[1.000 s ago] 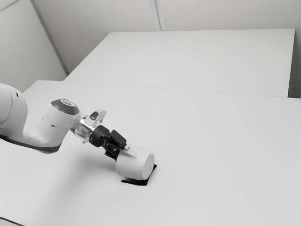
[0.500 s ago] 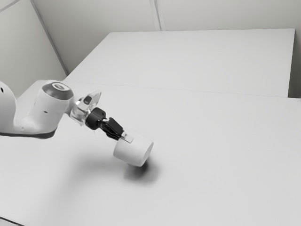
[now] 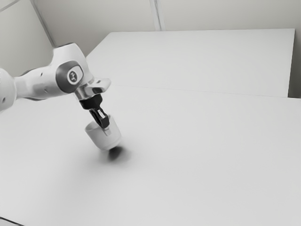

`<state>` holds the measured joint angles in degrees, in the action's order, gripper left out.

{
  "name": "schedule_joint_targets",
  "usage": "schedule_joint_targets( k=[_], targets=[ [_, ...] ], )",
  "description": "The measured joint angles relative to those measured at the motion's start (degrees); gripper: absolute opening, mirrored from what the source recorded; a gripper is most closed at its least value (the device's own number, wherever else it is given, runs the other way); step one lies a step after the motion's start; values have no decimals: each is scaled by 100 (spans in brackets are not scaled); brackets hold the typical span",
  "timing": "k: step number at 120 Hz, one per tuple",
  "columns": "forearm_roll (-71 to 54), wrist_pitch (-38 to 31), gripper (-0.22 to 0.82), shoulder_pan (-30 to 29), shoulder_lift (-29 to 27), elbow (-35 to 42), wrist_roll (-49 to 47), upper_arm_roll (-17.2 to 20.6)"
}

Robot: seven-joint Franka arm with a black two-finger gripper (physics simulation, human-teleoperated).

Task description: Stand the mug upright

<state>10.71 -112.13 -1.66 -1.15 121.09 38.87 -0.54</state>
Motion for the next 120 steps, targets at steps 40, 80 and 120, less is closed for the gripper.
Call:
schedule_joint_targets(
  k=[40, 80, 120],
  targets=[
    [-1461, -1274, -18, 85, 40, 572, -977, 272],
    [-1770, -2219, -6, 239, 106, 1218, -1571, 336],
    [-1607, -2366, 46, 445, -6, 1106, -1781, 297]
  ],
)
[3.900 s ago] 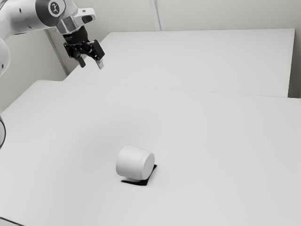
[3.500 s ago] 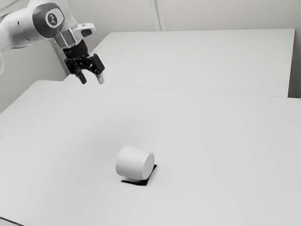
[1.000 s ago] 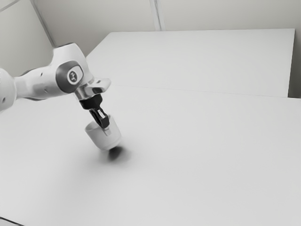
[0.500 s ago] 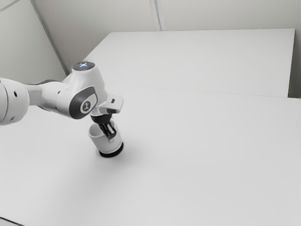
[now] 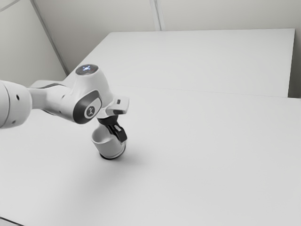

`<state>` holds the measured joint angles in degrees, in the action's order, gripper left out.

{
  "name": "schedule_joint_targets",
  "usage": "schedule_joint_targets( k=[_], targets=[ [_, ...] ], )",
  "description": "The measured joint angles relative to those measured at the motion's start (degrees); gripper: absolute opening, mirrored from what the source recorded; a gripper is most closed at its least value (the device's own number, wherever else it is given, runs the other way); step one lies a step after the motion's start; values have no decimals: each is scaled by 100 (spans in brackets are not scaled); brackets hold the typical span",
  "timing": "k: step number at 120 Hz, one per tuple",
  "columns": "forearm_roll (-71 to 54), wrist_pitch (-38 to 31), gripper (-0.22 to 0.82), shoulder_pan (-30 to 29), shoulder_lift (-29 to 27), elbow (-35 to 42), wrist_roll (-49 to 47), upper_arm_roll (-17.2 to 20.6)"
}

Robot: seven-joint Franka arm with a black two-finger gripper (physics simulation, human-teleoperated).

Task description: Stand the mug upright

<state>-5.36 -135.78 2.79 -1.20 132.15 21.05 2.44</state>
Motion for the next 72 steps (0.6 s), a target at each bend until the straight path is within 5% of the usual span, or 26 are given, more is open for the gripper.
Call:
schedule_joint_targets(
  k=[72],
  targets=[
    [867, 3181, 60, -494, 702, -4195, -163, -332]
  ],
)
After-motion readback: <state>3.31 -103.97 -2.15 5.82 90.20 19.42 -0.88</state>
